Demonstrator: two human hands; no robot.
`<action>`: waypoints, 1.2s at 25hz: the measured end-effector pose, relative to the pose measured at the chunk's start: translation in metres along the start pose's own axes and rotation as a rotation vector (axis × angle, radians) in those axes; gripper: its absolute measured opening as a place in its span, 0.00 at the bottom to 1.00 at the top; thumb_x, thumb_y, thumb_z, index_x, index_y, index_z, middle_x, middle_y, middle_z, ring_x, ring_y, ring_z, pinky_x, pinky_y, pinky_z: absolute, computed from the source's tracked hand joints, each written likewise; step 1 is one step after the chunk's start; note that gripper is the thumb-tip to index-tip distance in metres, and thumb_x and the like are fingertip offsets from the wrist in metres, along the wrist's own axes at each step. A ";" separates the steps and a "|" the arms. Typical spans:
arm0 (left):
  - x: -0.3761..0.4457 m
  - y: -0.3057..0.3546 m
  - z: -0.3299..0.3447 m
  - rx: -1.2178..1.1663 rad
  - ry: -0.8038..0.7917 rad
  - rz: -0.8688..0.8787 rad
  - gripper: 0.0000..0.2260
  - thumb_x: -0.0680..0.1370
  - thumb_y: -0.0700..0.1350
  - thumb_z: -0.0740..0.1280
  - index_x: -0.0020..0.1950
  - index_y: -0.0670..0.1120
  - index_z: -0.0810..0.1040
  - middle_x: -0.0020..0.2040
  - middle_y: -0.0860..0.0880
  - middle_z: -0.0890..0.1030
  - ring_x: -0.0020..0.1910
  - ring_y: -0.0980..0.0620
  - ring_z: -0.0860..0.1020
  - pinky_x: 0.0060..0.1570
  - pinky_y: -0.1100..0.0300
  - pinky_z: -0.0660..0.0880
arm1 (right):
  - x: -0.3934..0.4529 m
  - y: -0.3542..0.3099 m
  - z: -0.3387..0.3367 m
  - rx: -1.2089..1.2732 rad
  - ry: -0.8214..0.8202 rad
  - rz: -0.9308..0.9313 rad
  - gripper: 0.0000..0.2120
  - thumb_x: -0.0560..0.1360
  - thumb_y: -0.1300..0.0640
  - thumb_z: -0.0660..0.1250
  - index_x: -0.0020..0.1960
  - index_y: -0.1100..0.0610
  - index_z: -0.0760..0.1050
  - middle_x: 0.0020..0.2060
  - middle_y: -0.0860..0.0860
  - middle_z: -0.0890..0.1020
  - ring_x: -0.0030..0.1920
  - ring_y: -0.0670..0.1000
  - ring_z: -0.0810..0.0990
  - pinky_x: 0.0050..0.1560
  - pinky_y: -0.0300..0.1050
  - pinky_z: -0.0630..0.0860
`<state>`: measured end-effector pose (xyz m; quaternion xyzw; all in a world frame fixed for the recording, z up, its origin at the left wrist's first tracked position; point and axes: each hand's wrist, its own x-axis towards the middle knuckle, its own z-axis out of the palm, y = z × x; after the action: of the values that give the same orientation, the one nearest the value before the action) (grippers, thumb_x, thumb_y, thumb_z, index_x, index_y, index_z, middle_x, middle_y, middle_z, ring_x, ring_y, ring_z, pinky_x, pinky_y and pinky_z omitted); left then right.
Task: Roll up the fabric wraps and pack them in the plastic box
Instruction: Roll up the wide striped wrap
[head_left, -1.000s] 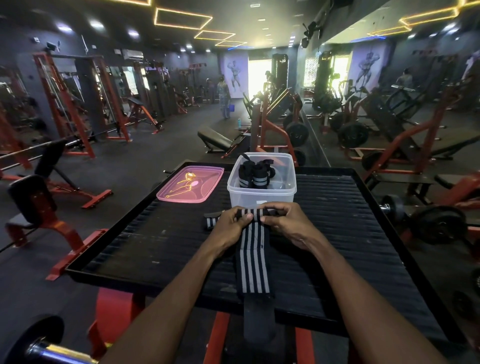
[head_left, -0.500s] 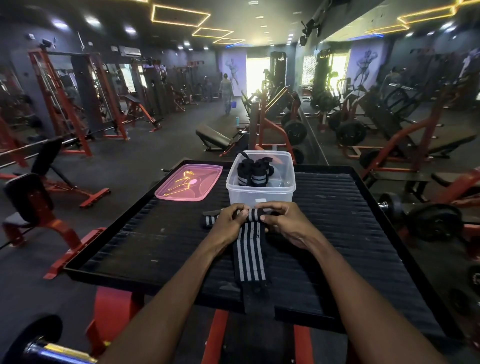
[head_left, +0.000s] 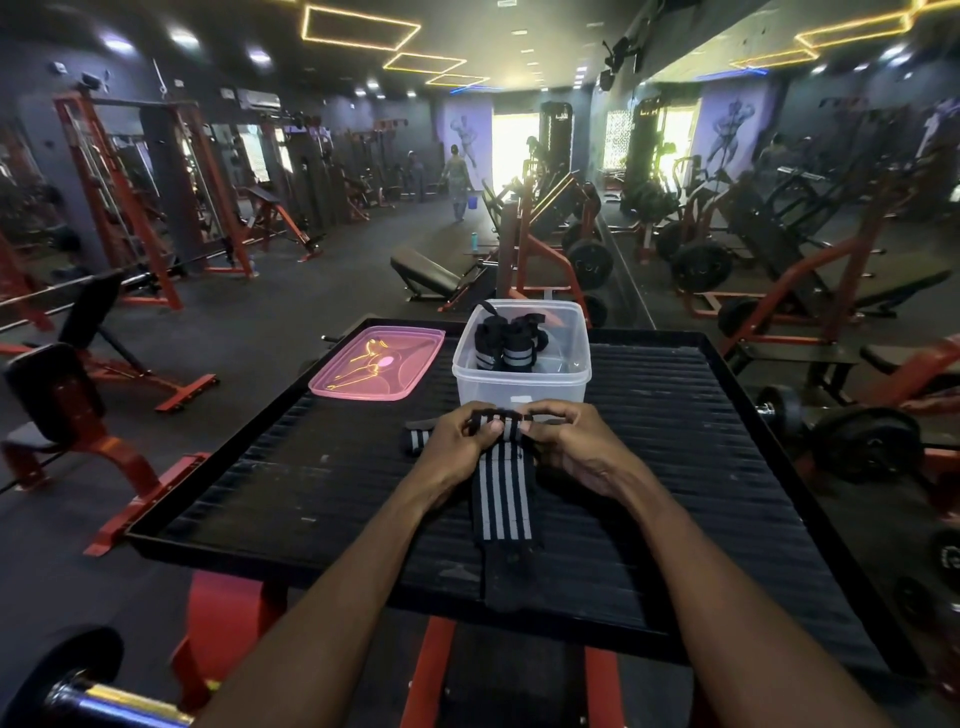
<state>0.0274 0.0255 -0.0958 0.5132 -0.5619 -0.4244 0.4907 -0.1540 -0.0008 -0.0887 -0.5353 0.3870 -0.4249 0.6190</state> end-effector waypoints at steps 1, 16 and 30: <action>-0.001 0.001 -0.001 -0.007 -0.006 0.006 0.09 0.80 0.38 0.67 0.56 0.49 0.81 0.53 0.46 0.84 0.57 0.47 0.81 0.64 0.49 0.76 | -0.002 -0.001 0.001 0.012 -0.021 0.025 0.09 0.76 0.65 0.71 0.56 0.63 0.82 0.45 0.58 0.85 0.44 0.54 0.83 0.40 0.47 0.80; -0.003 0.007 -0.002 -0.172 -0.040 -0.007 0.17 0.75 0.27 0.67 0.58 0.44 0.80 0.55 0.42 0.83 0.55 0.50 0.81 0.58 0.59 0.78 | 0.000 0.000 -0.002 -0.051 0.059 -0.068 0.11 0.74 0.66 0.73 0.56 0.63 0.82 0.46 0.59 0.84 0.43 0.54 0.83 0.43 0.52 0.82; -0.004 0.007 -0.001 -0.384 -0.136 -0.176 0.10 0.78 0.38 0.70 0.58 0.36 0.79 0.50 0.41 0.84 0.51 0.46 0.82 0.56 0.53 0.79 | -0.005 -0.002 -0.002 -0.024 -0.031 -0.099 0.13 0.72 0.73 0.71 0.54 0.63 0.83 0.45 0.59 0.86 0.46 0.55 0.84 0.46 0.48 0.83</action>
<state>0.0269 0.0300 -0.0894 0.4276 -0.4556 -0.5984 0.5015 -0.1582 0.0027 -0.0868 -0.5678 0.3554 -0.4419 0.5967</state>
